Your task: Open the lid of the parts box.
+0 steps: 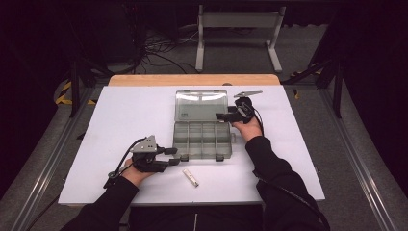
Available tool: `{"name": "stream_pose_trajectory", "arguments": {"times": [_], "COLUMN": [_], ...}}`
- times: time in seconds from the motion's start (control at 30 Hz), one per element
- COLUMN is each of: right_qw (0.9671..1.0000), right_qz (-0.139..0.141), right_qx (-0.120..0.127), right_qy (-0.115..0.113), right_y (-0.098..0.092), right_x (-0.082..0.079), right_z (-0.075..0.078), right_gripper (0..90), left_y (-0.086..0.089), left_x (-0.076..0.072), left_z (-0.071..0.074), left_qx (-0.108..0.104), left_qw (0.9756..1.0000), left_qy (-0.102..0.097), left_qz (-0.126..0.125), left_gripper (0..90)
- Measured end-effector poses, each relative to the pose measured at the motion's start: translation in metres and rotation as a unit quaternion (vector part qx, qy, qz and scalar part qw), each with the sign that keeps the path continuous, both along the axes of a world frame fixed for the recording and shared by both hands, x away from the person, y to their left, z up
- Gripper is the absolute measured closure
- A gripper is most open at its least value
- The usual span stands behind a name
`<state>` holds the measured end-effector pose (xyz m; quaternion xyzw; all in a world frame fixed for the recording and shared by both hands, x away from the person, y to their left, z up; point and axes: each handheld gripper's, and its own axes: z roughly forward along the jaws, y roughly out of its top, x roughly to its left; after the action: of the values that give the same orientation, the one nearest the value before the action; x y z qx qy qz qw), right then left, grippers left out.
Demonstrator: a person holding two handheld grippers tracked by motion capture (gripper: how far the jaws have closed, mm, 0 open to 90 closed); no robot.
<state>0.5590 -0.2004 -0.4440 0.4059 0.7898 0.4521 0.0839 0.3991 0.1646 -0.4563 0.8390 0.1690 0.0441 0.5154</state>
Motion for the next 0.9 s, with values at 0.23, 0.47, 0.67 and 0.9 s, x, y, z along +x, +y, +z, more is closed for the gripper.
{"name": "stream_pose_trajectory", "arguments": {"times": [0.23,0.47,0.67,0.9], "right_qw": [1.0000,0.9995,0.9979,0.9951], "right_qz": [-0.006,-0.006,0.003,0.004], "right_qx": [0.000,0.011,0.032,0.059], "right_qy": [0.001,-0.028,-0.057,-0.080], "right_y": [-0.008,-0.022,-0.033,-0.044], "right_x": [-0.004,-0.025,-0.051,-0.074], "right_z": [0.001,0.017,0.033,0.040], "right_gripper": [21.1,20.3,19.8,19.4], "left_y": [0.000,-0.003,-0.007,-0.016], "left_x": [-0.001,-0.005,-0.008,-0.013], "left_z": [0.004,0.013,0.022,0.032], "left_qx": [-0.001,-0.005,-0.011,-0.009], "left_qw": [1.0000,0.9996,0.9990,0.9982], "left_qy": [0.002,0.002,0.001,-0.007], "left_qz": [-0.005,-0.027,-0.042,-0.058], "left_gripper": [50.4,37.2,29.1,14.0]}}
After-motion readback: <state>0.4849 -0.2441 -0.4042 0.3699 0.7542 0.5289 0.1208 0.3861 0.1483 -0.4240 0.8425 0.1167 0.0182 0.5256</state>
